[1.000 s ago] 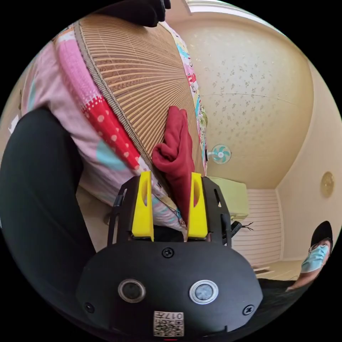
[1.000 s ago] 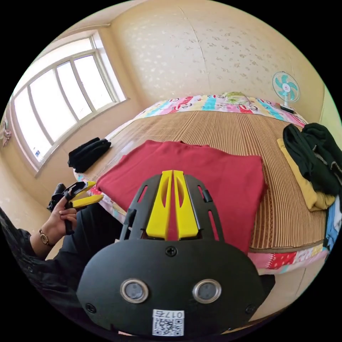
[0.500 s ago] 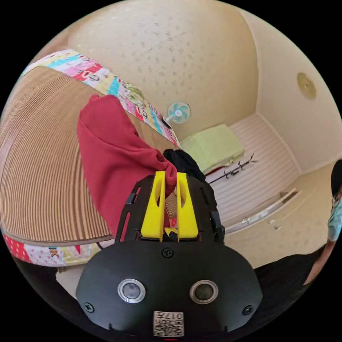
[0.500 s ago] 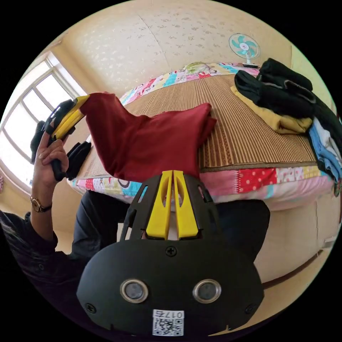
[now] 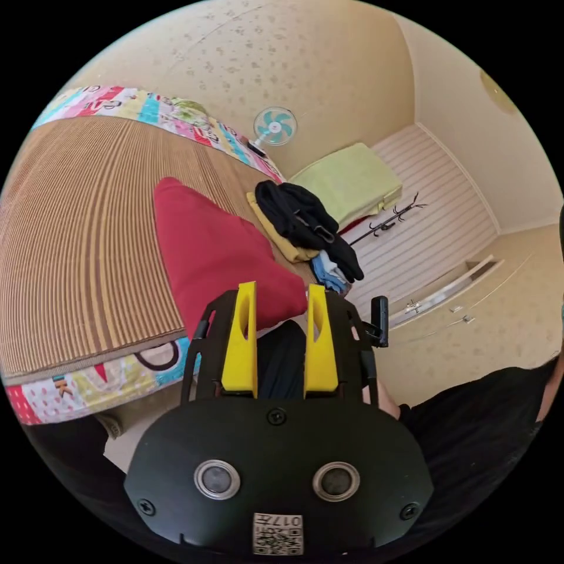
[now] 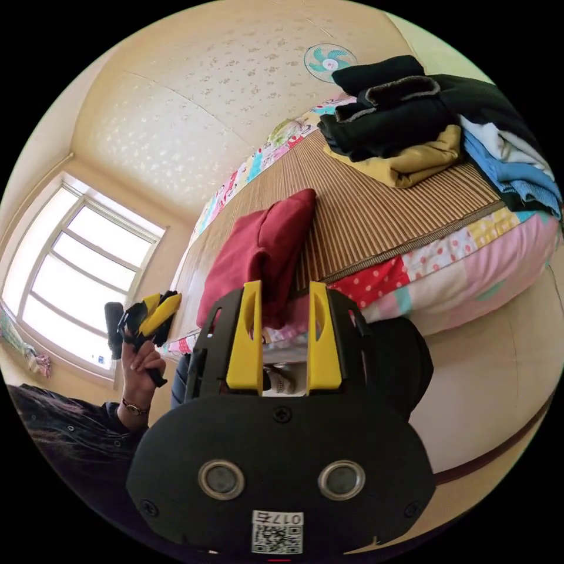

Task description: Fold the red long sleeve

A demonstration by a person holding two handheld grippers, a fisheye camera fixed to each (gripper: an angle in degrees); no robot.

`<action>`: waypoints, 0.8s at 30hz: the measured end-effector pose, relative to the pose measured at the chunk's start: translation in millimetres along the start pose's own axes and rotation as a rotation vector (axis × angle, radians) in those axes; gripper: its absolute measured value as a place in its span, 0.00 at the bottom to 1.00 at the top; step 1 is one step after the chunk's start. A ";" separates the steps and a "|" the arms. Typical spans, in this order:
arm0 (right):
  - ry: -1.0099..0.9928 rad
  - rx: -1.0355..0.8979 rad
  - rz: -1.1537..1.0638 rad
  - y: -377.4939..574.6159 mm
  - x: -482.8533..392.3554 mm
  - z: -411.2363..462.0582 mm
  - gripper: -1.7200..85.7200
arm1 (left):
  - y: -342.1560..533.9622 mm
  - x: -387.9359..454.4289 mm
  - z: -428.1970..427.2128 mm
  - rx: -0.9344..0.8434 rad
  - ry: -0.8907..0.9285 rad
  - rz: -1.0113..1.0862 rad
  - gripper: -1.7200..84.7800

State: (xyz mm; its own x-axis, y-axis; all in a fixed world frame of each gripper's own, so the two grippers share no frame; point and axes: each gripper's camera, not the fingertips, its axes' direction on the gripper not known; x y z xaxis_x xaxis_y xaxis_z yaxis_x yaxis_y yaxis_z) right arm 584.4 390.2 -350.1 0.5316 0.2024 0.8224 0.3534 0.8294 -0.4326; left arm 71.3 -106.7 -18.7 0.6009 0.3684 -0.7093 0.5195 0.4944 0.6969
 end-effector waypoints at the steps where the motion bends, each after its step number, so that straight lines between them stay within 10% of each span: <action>1: -0.025 -0.011 -0.024 -9.4 -2.0 5.0 0.18 | 5.1 -16.6 -15.5 0.016 0.019 -0.039 0.16; 13: 0.279 -0.384 -0.443 -109.5 -117.4 213.3 0.18 | 107.6 -115.9 -189.8 0.321 -0.101 -0.349 0.16; 24: 0.088 -0.510 -0.695 -50.3 -370.7 458.6 0.18 | 192.0 -164.4 -269.7 0.583 -0.168 -0.538 0.15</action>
State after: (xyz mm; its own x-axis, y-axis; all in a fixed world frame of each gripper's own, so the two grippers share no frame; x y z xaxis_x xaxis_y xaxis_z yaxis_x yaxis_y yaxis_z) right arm 16.6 512.2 -463.9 0.1173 -0.3227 0.9392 0.9113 0.4109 0.0273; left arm -91.6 140.1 203.2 0.2381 0.0506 -0.9699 0.9684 0.0634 0.2410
